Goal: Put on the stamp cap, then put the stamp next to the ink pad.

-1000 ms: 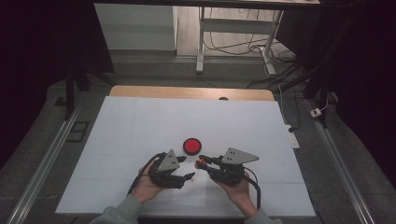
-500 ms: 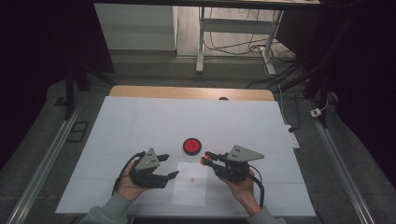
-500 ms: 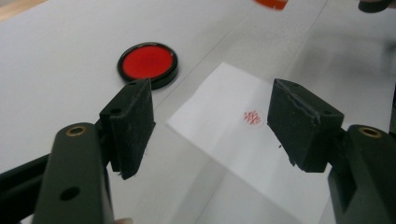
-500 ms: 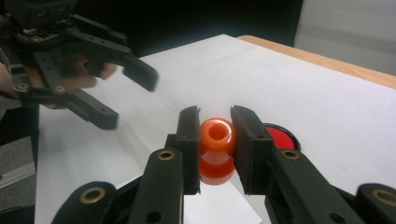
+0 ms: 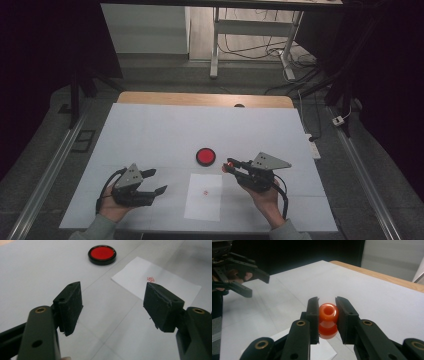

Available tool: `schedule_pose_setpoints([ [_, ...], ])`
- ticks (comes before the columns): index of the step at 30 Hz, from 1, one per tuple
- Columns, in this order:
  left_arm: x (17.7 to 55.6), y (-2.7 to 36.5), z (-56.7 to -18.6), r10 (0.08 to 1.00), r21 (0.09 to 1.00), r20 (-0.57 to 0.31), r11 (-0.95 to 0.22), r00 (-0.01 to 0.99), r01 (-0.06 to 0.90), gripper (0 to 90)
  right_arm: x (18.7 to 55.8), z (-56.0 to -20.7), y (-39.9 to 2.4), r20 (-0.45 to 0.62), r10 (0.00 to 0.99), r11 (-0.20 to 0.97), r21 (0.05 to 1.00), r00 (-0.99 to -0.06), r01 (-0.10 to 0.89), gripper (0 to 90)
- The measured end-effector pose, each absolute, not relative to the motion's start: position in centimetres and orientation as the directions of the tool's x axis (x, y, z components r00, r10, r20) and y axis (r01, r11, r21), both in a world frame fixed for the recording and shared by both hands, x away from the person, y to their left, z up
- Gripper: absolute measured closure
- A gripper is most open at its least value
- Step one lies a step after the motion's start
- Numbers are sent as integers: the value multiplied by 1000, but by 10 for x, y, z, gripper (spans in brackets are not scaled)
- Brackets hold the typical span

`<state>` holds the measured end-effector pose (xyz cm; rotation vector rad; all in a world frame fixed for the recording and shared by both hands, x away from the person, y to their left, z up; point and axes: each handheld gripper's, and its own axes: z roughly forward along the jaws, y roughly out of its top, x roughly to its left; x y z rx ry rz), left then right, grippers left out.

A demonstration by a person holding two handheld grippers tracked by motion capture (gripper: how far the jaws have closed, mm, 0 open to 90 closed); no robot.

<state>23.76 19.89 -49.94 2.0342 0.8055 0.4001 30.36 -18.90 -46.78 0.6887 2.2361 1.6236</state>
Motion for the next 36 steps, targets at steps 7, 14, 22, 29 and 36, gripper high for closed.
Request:
schedule_pose_setpoints([
  [7, 232, 214, -506, 693, 826, -40, -382, 720, 414, 312, 305, -467, -192, 37, 548, 251, 946, -836, 206, 721],
  [14, 233, 217, -507, 701, 826, -57, -366, 711, 428, 312, 306, -466, -194, 33, 551, 249, 947, -834, 202, 721],
  [22, 234, 216, -508, 703, 825, -55, -368, 709, 429, 311, 307, -464, -197, 24, 559, 254, 946, -829, 199, 721],
  [29, 235, 216, -510, 703, 819, -62, -369, 709, 438, 307, 312, -467, -198, 27, 576, 261, 941, -817, 216, 721],
  [36, 235, 215, -510, 703, 817, -60, -374, 709, 440, 305, 319, -470, -199, 29, 592, 271, 934, -805, 233, 721],
])
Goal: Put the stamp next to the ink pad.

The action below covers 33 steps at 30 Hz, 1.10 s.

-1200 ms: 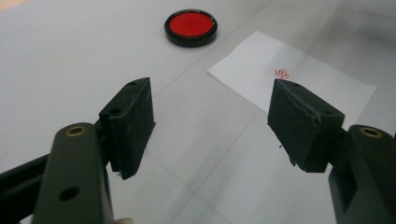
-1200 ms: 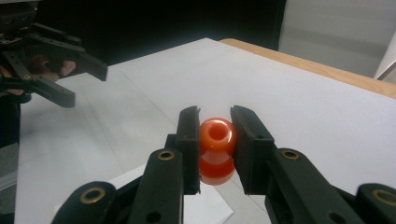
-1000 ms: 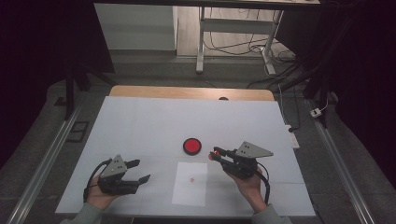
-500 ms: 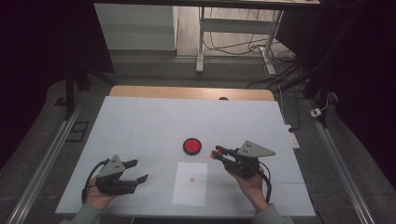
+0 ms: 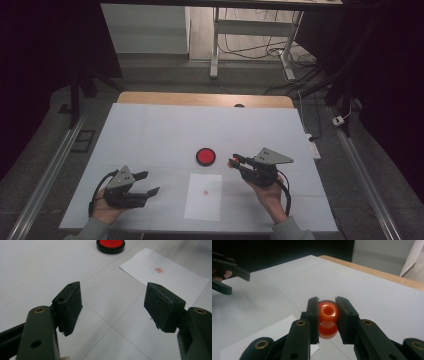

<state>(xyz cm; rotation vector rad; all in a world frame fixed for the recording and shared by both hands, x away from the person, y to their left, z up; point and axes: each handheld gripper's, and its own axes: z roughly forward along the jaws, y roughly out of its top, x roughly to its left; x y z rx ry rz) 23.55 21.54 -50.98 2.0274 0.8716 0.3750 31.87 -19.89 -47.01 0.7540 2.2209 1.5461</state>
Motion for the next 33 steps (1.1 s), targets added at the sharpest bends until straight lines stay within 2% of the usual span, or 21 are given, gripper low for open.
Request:
schedule_pose_setpoints([
  [9, 236, 215, -510, 701, 816, -61, -375, 711, 440, 304, 331, -481, -197, 36, 622, 297, 913, -782, 278, 721],
  [23, 237, 211, -513, 695, 806, -68, -385, 716, 449, 298, 360, -513, -179, 11, 656, 399, 844, -755, 359, 718],
  [28, 237, 212, -513, 696, 808, -69, -381, 715, 449, 298, 363, -520, -173, -21, 647, 453, 814, -762, 363, 718],
  [33, 238, 212, -514, 694, 806, -70, -383, 716, 450, 298, 364, -521, -174, -22, 653, 454, 812, -757, 367, 718],
])
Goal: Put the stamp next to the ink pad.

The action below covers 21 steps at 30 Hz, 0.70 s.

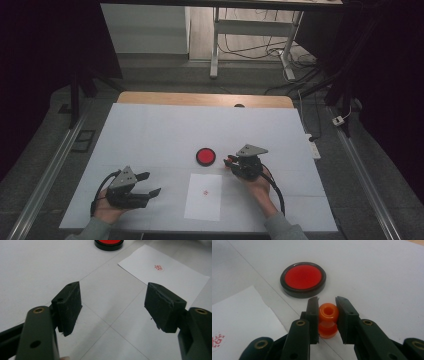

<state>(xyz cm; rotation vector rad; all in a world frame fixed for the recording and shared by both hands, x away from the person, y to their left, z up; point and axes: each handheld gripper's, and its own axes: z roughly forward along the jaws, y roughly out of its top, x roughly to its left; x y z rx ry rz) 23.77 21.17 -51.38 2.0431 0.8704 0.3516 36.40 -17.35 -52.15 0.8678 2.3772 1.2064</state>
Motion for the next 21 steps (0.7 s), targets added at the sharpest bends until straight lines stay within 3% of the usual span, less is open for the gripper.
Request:
schedule_pose_setpoints([
  [18, 238, 211, -514, 695, 806, -67, -386, 716, 450, 297, 369, -527, -170, -43, 659, 468, 805, -751, 364, 709],
  [21, 237, 211, -514, 693, 805, -67, -388, 718, 450, 296, 369, -525, -170, -49, 661, 466, 809, -749, 359, 570],
])
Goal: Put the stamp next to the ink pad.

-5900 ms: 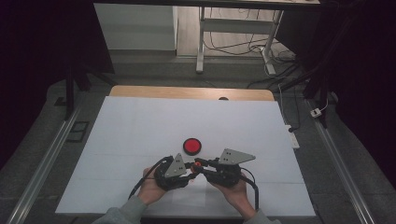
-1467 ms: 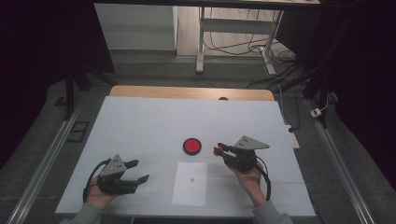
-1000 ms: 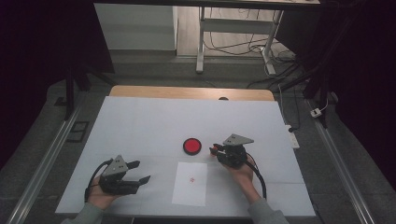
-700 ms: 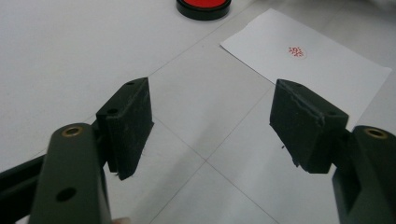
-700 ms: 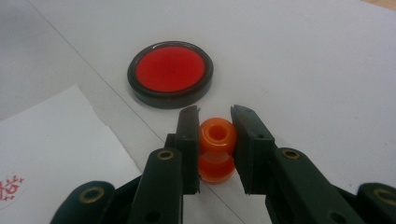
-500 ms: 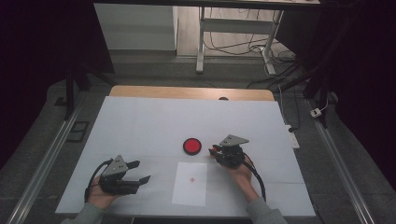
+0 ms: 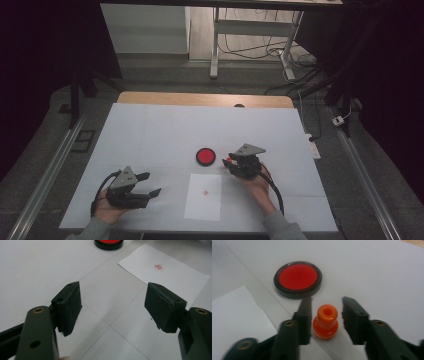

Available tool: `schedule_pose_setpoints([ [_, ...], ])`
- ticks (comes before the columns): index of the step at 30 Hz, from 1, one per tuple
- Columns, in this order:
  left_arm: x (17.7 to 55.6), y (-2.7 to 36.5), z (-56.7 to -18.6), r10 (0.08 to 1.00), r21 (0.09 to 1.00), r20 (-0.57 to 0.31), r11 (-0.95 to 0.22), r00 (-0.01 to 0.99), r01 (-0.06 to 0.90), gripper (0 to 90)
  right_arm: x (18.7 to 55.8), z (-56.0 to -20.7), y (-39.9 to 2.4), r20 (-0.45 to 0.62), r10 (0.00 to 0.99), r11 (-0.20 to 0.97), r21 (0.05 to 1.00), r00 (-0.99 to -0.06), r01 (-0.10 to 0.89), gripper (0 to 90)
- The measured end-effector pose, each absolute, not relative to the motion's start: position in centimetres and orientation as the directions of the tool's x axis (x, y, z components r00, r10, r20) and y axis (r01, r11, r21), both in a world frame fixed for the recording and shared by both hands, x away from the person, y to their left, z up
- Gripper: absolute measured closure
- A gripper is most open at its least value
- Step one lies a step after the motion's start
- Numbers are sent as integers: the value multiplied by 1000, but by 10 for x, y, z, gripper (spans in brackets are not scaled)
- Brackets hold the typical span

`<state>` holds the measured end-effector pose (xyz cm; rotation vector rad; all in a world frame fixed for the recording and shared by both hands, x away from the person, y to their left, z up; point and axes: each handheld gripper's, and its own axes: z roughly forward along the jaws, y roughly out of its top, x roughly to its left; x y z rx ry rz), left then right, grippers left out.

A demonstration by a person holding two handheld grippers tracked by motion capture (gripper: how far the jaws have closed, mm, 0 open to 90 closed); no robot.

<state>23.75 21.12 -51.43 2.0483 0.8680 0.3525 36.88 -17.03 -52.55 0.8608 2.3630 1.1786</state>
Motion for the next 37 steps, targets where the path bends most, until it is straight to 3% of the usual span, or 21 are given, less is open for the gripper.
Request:
schedule_pose_setpoints([
  [6, 238, 212, -516, 696, 802, -71, -386, 715, 455, 296, 361, -509, -185, -1, 680, 385, 852, -733, 355, 462],
  [27, 239, 217, -518, 717, 795, -90, -367, 692, 483, 291, 288, -490, -288, -23, 665, 362, 884, -746, 296, 473],
  [37, 240, 218, -517, 718, 796, -92, -363, 690, 484, 291, 278, -494, -301, -38, 659, 387, 873, -751, 296, 470],
])
